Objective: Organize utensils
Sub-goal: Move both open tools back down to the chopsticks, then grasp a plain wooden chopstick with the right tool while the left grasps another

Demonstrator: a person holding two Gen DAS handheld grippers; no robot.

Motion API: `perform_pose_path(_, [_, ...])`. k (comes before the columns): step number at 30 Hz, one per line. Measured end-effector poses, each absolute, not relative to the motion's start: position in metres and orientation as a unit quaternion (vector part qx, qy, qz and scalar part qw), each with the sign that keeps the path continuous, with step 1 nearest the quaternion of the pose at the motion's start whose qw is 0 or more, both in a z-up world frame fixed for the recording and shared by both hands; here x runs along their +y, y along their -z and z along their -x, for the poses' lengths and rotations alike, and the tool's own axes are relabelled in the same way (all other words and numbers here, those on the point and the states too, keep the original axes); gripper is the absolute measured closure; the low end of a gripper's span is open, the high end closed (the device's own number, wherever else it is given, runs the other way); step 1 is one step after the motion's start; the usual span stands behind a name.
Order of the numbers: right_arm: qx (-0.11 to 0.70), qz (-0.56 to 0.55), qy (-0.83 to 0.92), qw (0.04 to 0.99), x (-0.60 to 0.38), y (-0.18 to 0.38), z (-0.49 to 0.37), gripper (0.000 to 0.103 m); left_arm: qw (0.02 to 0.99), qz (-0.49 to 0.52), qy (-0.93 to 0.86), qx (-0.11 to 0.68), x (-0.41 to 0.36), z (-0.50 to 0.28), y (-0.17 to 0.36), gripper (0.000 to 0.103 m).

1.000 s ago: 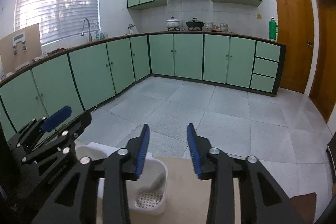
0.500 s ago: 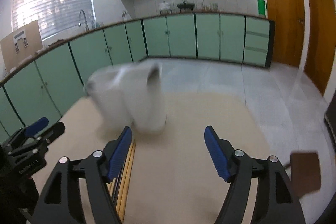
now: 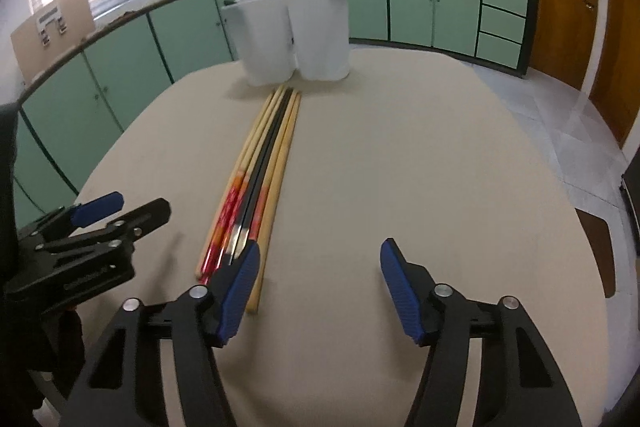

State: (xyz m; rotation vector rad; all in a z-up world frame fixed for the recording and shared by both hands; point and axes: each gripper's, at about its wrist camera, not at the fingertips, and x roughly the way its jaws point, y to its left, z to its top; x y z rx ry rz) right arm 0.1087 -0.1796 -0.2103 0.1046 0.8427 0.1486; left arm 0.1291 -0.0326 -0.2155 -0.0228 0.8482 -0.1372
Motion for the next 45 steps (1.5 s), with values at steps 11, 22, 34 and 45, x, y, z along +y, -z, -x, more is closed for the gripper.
perform_pose_path(11, [0.423, -0.006, -0.083, 0.903, -0.159, 0.217, -0.097, 0.055, 0.905, 0.001, 0.056, 0.422, -0.036, -0.119, 0.218, 0.027])
perform_pose_path(22, [0.421, -0.012, -0.081, 0.903, -0.163, 0.218, -0.102, 0.069, 0.904, -0.013, 0.057, 0.423, -0.043, -0.115, 0.218, 0.025])
perform_pose_path(34, [0.42, -0.041, -0.063, 0.904, -0.181, 0.219, -0.104, 0.096, 0.9, -0.035, 0.093, 0.425, -0.067, -0.11, 0.218, 0.023])
perform_pose_path(45, [0.421, -0.047, -0.061, 0.904, -0.189, 0.221, -0.103, 0.096, 0.895, -0.029, 0.082, 0.438, -0.067, -0.115, 0.223, 0.018])
